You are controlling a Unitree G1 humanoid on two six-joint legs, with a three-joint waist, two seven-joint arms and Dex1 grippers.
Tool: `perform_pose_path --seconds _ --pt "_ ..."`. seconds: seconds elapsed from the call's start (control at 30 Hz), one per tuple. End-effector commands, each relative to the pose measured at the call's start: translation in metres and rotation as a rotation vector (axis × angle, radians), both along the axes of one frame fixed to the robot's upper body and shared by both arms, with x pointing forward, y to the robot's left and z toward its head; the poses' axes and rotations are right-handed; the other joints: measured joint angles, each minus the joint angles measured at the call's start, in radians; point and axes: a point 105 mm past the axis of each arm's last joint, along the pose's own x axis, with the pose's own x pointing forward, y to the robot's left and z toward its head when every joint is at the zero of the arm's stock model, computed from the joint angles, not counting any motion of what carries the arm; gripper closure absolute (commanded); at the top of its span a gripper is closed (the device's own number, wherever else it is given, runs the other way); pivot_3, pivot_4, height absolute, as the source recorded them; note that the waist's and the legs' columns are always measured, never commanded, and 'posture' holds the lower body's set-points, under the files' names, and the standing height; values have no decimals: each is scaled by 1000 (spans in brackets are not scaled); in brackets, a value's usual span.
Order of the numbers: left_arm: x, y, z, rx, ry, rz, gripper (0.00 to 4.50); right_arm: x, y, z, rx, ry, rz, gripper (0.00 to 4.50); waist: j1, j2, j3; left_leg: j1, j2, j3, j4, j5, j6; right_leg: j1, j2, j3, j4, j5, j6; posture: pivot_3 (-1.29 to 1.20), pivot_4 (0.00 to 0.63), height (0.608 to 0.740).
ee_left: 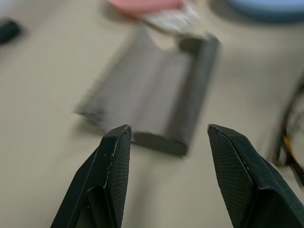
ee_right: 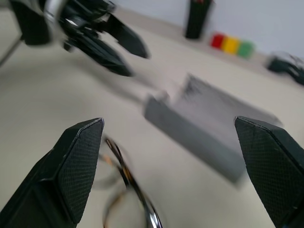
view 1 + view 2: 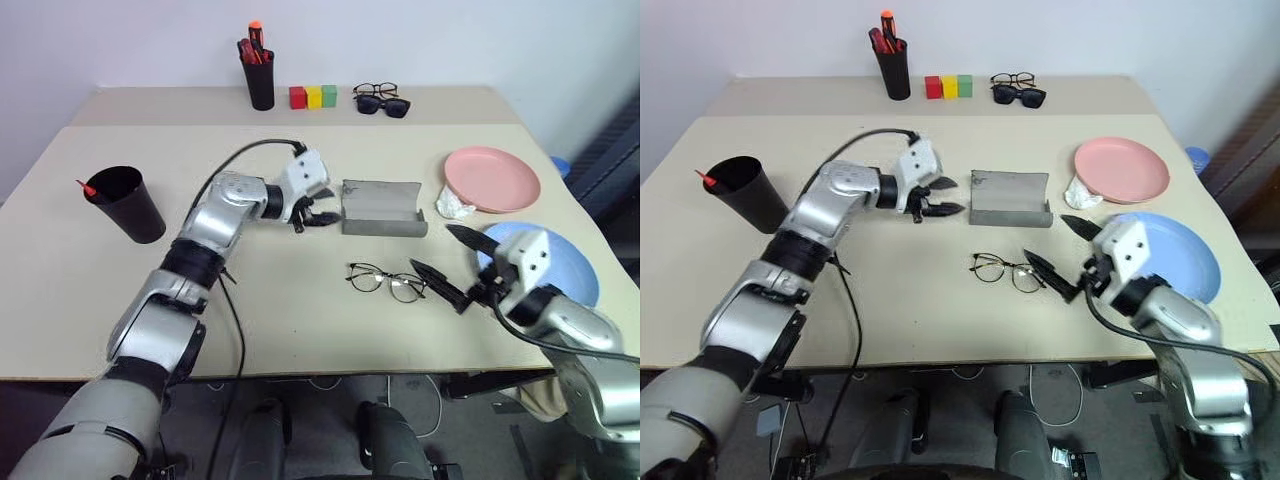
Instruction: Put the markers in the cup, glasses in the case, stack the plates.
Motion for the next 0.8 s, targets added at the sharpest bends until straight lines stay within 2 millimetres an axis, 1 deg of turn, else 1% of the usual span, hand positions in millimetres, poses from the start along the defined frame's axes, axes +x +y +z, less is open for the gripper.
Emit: perform_pose_path --seconds 0.03,0.13,0.2,0.23,0.27,0.33,0.43,0.47,0.6,0.67,0.8 --pt "7 -19 5 95 -57 -60 1918 -20 -11 17 -13 -65 -81 0 3 -1 1 -1 0 0 1 0 0 0 0 0 -1 0 0 0 150 740" --pt "10 -34 3 129 -83 -62 1918 -32 -15 16 -7 -66 -137 0 5 -2 1 -2 -1 0 2 -1 1 0 -1 0 -3 0 0 0 150 740" --pt "8 -43 1 153 -92 -80 1918 -37 -17 16 -1 -69 -165 0 1 -3 1 -3 -1 0 3 -1 2 0 -2 0 -3 -1 2 0 150 740" --pt "5 -51 -2 173 -82 -96 1918 -41 -19 15 2 -70 -181 0 0 -3 2 -2 -1 0 2 -1 2 0 -2 0 -3 -2 4 0 150 740" --pt "3 -58 -5 196 -80 -108 2149 -44 -20 14 2 -72 -196 0 0 -3 2 -2 -1 0 2 -1 2 0 -2 0 -3 -2 4 0 150 740" --pt "3 -63 -10 238 -91 -105 2698 -48 -22 13 1 -75 -211 0 -1 -3 2 -2 -1 0 1 -1 2 0 -2 0 -3 -2 4 0 150 740" --pt "2 -69 -13 271 -111 -102 4161 -50 -24 13 2 -84 -228 0 -4 -3 2 -2 -1 0 2 -1 2 0 -2 0 -3 -2 4 0 150 740" --pt "2 -71 -13 276 -116 -101 4398 -50 -24 12 2 -86 -232 0 -3 -3 2 -2 -1 0 1 -1 2 0 -2 0 -3 -2 4 0 150 740" --pt "3 -71 -13 284 -114 -92 4398 -50 -24 11 0 -84 -233 0 -2 -3 2 -2 -1 0 1 -1 2 0 -2 0 -4 -2 4 0 150 740" --pt "1 -68 -11 273 -79 -104 4398 -50 -23 10 -3 -81 -226 0 -2 -3 2 -2 -1 0 1 -1 2 0 -2 0 -4 -2 4 0 150 740" --pt "1 -48 -11 261 5 -112 4398 -50 -22 6 -29 -54 -200 0 -4 -3 2 -2 -1 0 1 -1 2 0 -2 0 -4 -2 4 0 150 740"
